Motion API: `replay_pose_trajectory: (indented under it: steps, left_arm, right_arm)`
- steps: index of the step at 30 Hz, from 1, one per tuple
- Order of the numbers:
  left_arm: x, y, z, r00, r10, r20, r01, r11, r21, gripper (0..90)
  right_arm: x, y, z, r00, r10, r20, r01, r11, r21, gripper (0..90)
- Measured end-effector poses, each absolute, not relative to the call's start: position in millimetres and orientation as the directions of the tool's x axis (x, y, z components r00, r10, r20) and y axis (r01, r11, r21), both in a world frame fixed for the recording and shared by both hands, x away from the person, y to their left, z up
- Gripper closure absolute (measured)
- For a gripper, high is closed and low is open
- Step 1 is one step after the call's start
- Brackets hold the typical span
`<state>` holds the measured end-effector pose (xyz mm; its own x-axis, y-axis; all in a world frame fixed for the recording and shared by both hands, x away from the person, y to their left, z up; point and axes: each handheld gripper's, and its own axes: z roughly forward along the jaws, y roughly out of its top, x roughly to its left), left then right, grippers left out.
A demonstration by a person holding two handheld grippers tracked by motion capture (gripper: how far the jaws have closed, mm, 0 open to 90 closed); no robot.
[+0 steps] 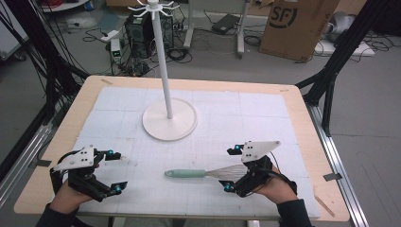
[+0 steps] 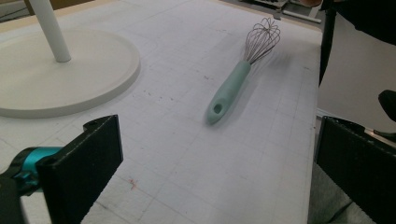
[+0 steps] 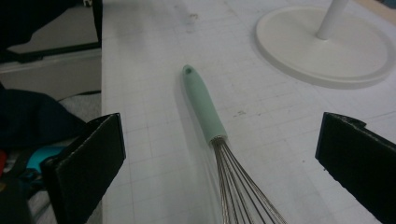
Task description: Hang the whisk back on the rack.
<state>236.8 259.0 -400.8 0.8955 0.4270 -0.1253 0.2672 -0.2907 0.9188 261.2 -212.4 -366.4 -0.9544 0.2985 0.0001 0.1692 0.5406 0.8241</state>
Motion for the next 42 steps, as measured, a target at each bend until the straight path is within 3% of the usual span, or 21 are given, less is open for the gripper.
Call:
replay_pose_trajectory:
  steps: [7,42]
  left_arm:
    - [237,256,-403,0.896,0.425,-0.126,0.271,-0.300,0.915,1.7]
    - [235,245,-406,0.904,0.404,-0.138,0.282,-0.322,0.904,1.7]
  right_arm:
    - [269,-203,-365,-0.968,0.250,0.014,0.165,0.595,0.786,0.1]
    - [292,-148,-372,-0.978,0.209,-0.017,0.154,0.771,0.618,1.2]
